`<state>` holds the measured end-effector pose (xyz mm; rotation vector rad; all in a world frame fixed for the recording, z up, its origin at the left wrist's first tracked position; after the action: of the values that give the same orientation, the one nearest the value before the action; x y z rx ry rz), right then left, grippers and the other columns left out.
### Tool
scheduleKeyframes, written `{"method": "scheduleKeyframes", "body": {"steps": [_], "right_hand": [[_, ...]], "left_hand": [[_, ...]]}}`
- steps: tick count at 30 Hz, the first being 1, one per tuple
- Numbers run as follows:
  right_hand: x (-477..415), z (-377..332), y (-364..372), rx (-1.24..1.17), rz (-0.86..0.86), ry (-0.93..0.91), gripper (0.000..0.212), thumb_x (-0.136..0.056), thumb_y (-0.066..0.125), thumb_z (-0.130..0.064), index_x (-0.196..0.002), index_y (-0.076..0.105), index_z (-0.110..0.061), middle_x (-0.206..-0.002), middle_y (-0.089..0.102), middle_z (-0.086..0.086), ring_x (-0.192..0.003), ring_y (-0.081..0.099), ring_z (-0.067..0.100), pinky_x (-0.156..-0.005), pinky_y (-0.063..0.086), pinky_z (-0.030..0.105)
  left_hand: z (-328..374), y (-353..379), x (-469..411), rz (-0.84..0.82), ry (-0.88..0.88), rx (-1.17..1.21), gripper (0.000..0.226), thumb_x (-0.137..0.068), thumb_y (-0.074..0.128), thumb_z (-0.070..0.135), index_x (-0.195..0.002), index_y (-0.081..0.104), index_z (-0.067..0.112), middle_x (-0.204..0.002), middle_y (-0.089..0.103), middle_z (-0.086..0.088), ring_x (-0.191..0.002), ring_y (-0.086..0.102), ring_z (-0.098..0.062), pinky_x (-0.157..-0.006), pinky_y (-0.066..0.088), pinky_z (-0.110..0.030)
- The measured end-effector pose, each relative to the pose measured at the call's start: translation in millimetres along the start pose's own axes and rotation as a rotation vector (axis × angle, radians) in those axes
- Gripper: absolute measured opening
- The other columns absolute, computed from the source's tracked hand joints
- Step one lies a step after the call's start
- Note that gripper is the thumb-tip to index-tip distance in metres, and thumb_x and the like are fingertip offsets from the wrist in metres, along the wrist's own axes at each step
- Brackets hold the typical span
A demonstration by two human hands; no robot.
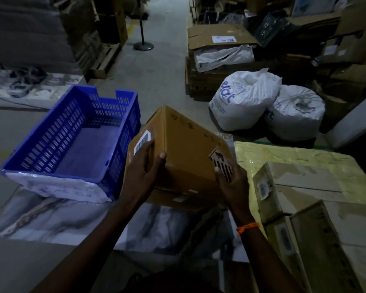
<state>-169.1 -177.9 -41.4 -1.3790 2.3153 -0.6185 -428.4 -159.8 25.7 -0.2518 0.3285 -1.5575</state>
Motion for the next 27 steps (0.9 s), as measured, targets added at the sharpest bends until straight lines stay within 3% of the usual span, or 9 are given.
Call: {"method": "scheduleKeyframes", "body": {"steps": [3,6,9,11,14,17,20,23,27], "right_hand": [[-11,31,-6,0.03,-0.038,0.216,0.091,-0.085,0.066,-0.073,-0.15,0.049,-0.012,-0.151,0.049,0.018,-0.137,0.048,0.036,-0.108,0.047,0.053],[-9,41,-7,-0.097,-0.131,0.322,0.089,-0.084,0.069,-0.069,-0.151,0.048,-0.015,-0.149,0.055,0.01,-0.135,0.053,0.029,-0.109,0.047,0.048],[-1,39,-6,-0.153,-0.133,0.246,0.064,-0.087,0.07,-0.061,-0.135,0.06,-0.019,-0.124,0.068,-0.001,-0.116,0.065,0.022,-0.101,0.054,0.043],[2,38,-6,-0.147,-0.085,0.216,0.057,-0.09,0.073,-0.052,-0.135,0.059,-0.019,-0.122,0.068,0.0,-0.112,0.066,0.021,-0.099,0.055,0.044],[8,40,-11,-0.108,-0.067,0.197,0.062,-0.088,0.075,-0.052,-0.137,0.058,-0.018,-0.123,0.069,0.003,-0.11,0.067,0.021,-0.096,0.057,0.044],[11,48,-15,-0.108,-0.069,0.214,0.074,-0.081,0.076,-0.064,-0.138,0.056,-0.022,-0.123,0.069,0.001,-0.107,0.068,0.018,-0.094,0.059,0.047],[19,50,-16,-0.074,-0.08,0.219,0.092,-0.072,0.073,-0.078,-0.143,0.052,-0.023,-0.132,0.064,0.004,-0.113,0.066,0.021,-0.096,0.058,0.047],[26,51,-14,-0.065,-0.068,0.209,0.099,-0.071,0.07,-0.08,-0.147,0.049,-0.021,-0.139,0.059,0.007,-0.12,0.062,0.025,-0.099,0.056,0.05],[26,47,-16,-0.076,-0.08,0.214,0.098,-0.067,0.067,-0.084,-0.142,0.052,-0.022,-0.134,0.06,0.005,-0.119,0.062,0.023,-0.098,0.056,0.048]], "left_hand": [[-14,-17,-2,0.03,-0.097,0.105,0.077,-0.09,0.05,0.076,-0.151,0.044,0.03,-0.145,0.051,0.01,-0.126,0.055,-0.011,-0.099,0.044,-0.034],[-42,-29,1,0.022,-0.222,0.191,0.067,-0.095,0.058,0.063,-0.153,0.043,0.034,-0.148,0.049,0.008,-0.13,0.05,-0.013,-0.108,0.041,-0.04],[-72,-30,7,0.01,-0.341,0.24,0.076,-0.081,0.056,0.068,-0.152,0.037,0.049,-0.156,0.046,0.006,-0.139,0.047,-0.02,-0.114,0.04,-0.056],[-82,-25,16,0.005,-0.384,0.253,0.073,-0.082,0.054,0.062,-0.152,0.034,0.053,-0.156,0.045,0.007,-0.139,0.047,-0.021,-0.112,0.041,-0.058],[-91,-16,27,-0.006,-0.416,0.267,0.068,-0.088,0.054,0.053,-0.153,0.032,0.054,-0.154,0.046,0.006,-0.136,0.049,-0.022,-0.11,0.044,-0.058],[-100,-8,33,0.0,-0.418,0.271,0.054,-0.103,0.05,0.028,-0.152,0.037,0.047,-0.141,0.049,0.008,-0.127,0.051,-0.022,-0.105,0.047,-0.052],[-105,-6,37,0.014,-0.397,0.264,0.053,-0.098,0.052,0.031,-0.147,0.043,0.048,-0.14,0.054,0.008,-0.126,0.054,-0.019,-0.1,0.049,-0.048],[-112,-8,34,0.011,-0.4,0.246,0.054,-0.103,0.051,0.026,-0.153,0.04,0.044,-0.14,0.051,0.007,-0.124,0.053,-0.02,-0.101,0.049,-0.049],[-112,-8,29,0.009,-0.397,0.199,0.052,-0.106,0.049,0.029,-0.156,0.036,0.035,-0.144,0.047,0.004,-0.125,0.049,-0.02,-0.096,0.045,-0.041]]}}
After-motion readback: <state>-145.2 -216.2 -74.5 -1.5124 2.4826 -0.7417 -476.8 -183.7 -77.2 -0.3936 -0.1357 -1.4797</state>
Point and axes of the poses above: each hand's wrist, its own x-axis away from the middle knuckle, its own y-axis out of the palm, z = x × y, the point moved 1 cm from there along -x, towards the middle knuckle
